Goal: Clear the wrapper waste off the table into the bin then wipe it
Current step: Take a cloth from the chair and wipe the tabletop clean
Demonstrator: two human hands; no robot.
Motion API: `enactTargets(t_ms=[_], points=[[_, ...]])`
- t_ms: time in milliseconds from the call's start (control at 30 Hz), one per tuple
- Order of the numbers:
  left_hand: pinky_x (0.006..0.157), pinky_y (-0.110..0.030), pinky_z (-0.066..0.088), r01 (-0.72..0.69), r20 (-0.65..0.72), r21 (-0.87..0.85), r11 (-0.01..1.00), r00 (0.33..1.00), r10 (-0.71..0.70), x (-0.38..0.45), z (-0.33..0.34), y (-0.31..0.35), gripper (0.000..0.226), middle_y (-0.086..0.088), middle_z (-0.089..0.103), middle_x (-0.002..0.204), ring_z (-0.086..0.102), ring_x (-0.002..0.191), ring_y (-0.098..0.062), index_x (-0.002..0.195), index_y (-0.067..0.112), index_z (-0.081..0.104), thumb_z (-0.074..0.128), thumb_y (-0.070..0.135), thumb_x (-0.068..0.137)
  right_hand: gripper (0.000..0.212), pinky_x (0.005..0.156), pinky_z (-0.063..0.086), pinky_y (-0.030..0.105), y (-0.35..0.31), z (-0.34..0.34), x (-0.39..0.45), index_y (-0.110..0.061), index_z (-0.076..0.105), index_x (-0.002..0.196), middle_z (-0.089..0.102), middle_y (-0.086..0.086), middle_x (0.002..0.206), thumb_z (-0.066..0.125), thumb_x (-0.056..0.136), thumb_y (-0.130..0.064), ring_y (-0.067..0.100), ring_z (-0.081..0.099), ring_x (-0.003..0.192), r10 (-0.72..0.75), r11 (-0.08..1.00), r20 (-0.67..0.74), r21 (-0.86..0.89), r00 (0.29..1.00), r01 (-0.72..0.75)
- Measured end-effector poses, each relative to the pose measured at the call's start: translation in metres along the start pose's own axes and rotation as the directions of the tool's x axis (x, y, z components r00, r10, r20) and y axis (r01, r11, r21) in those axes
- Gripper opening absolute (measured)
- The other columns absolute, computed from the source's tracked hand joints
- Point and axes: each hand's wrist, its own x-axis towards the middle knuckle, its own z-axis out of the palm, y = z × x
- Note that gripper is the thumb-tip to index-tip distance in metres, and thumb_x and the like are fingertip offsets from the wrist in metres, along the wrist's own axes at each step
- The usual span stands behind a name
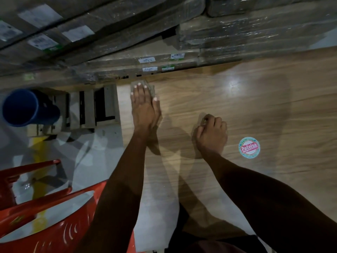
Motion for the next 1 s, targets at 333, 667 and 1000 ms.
enactTargets(t_ms=[333,667,1000], points=[[0.127,-0.052,0.006,0.129,-0.008,0.035,0.991,0.992,-0.128,-0.012,-0.010,-0.021,0.075,-0.022,0.005,0.168,0.001,0.157,-0.037,0.160,0.001,0.009,0.020,0.048,0.103,0.042,0.082,0.044,0.046,0.000,-0.001,0.000,-0.013,0.059,0.116,0.058,0.014,0.106,0.044,0.082,-0.034,0.036,0.052,0.097,0.006,1.000,0.004,0.010,1.000,-0.006],[0.127,-0.053,0.003,0.196,-0.004,0.053,0.979,0.981,-0.196,-0.060,-0.001,-0.039,0.077,-0.026,0.005,0.167,0.000,0.156,-0.039,0.160,-0.001,0.007,0.022,0.047,0.102,0.042,0.087,0.042,0.046,0.003,0.001,-0.001,-0.012,0.059,0.114,0.059,0.016,0.107,0.044,0.082,-0.034,0.038,0.053,0.098,-0.038,0.999,0.007,-0.020,0.999,0.039],[0.127,-0.051,0.006,0.163,-0.020,0.073,0.984,0.987,-0.162,-0.111,0.010,-0.021,0.076,-0.024,0.008,0.168,0.003,0.157,-0.036,0.160,-0.001,0.010,0.019,0.048,0.103,0.039,0.089,0.044,0.046,0.000,0.002,-0.005,-0.013,0.056,0.117,0.059,0.016,0.111,0.048,0.085,-0.035,0.037,0.054,0.103,-0.039,0.998,-0.022,-0.043,0.999,0.038]])
